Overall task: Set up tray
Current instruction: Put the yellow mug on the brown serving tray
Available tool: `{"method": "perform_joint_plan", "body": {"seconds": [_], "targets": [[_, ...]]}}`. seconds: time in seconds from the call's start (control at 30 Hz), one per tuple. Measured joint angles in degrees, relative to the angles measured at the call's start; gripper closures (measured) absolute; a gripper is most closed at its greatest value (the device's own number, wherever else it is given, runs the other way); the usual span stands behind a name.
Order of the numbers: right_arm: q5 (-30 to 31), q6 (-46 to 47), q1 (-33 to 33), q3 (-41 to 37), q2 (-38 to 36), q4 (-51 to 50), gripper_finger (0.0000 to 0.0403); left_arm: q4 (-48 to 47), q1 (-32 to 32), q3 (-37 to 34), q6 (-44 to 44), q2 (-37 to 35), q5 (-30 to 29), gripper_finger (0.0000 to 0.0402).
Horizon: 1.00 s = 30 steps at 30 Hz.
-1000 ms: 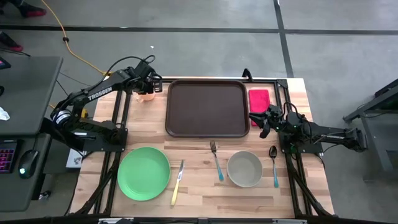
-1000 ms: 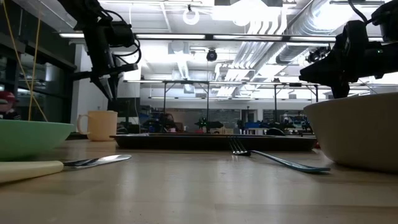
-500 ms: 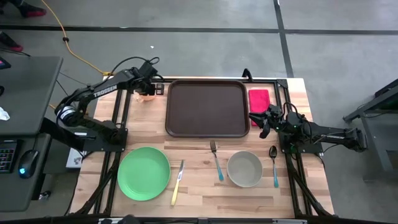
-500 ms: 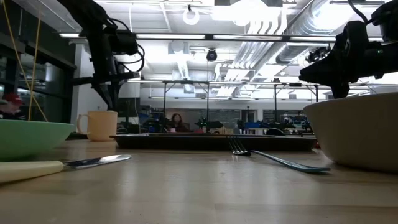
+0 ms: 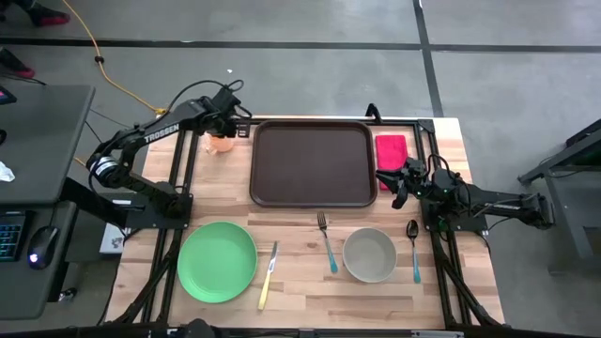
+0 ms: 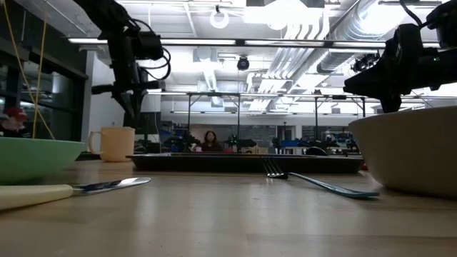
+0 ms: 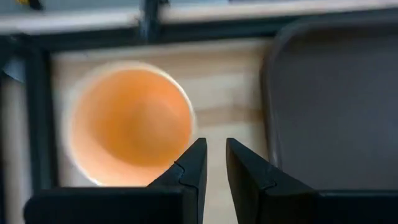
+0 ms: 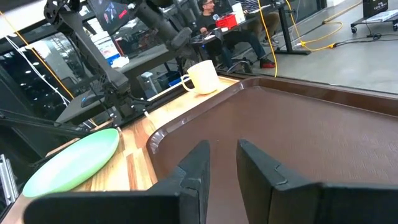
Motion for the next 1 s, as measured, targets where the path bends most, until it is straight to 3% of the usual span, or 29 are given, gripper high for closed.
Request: {"method": "perform_joint_plan", "body": {"seconds": [0.37,0.83,1.0], "targets": [[1.0,-0.5,0.0,0.0,0.0,0.0,0.0346,-5.9,2.3,0.9,2.1,3.7,-0.2,0.0309],[1.4,0.1,0.0,0.0,0.0,0.0,0.0346,-4.5,2.2,1.1,2.2,6.6,1.5,0.0309],[2.7,0.1,0.0,0.0,0.0,0.1,0.0346,-4.7,2.3,4.4,2.8,6.6,1.5,0.0309]]}}
